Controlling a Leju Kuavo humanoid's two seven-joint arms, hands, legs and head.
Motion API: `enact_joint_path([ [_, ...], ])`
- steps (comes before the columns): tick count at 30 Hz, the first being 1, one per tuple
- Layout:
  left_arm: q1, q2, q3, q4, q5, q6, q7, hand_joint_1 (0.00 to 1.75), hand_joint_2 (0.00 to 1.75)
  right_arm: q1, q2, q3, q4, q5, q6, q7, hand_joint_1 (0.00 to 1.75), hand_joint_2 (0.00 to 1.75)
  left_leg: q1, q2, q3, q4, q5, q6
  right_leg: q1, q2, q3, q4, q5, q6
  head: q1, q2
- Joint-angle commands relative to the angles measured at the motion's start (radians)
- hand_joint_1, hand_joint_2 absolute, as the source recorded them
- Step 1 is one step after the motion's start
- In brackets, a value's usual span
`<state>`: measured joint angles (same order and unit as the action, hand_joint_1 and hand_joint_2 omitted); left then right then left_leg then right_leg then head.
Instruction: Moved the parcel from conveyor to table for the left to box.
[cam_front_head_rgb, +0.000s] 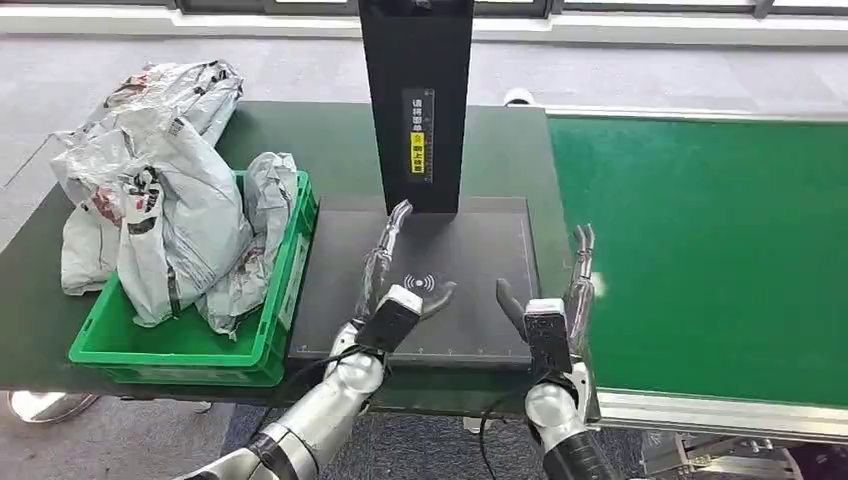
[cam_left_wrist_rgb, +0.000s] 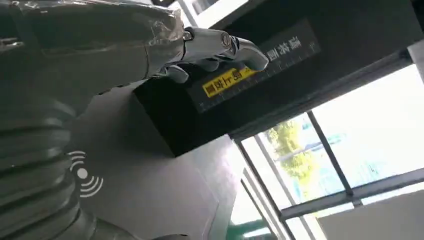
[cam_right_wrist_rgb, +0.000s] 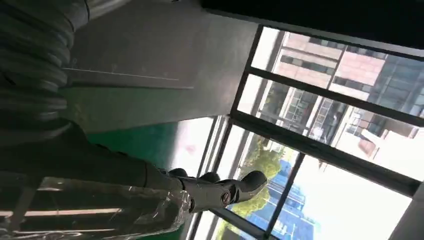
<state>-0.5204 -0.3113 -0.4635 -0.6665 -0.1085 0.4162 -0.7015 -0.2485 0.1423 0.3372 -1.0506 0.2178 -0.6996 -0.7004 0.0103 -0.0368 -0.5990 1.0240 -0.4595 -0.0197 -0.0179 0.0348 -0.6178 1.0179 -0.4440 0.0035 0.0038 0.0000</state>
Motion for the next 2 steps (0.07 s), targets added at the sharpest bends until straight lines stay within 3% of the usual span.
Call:
enact_joint_path([
  [1, -0.073, 0.039, -0.023, 0.049, 0.044, -0.024, 0.003, 0.0, 1.75, -0.039, -0.014, 0.02, 0.018, 0.003, 0.001, 0.002, 0.0, 1.75, 0.0, 0.005, 0.004, -0.002, 0.0, 0.001, 0.001, -0.001, 0.003, -0.002, 0.001, -0.001, 0.0, 0.0],
  [2, -0.073, 0.039, -0.023, 0.049, 0.044, -0.024, 0.003, 0.0, 1.75, -0.039, -0.014, 0.02, 0.018, 0.003, 0.001, 0.002, 0.0, 1.75, 0.0, 0.003, 0.002, -0.001, 0.0, 0.0, 0.001, -0.002, 0.001, -0.001, 0.0, -0.001, 0.0, 0.0],
])
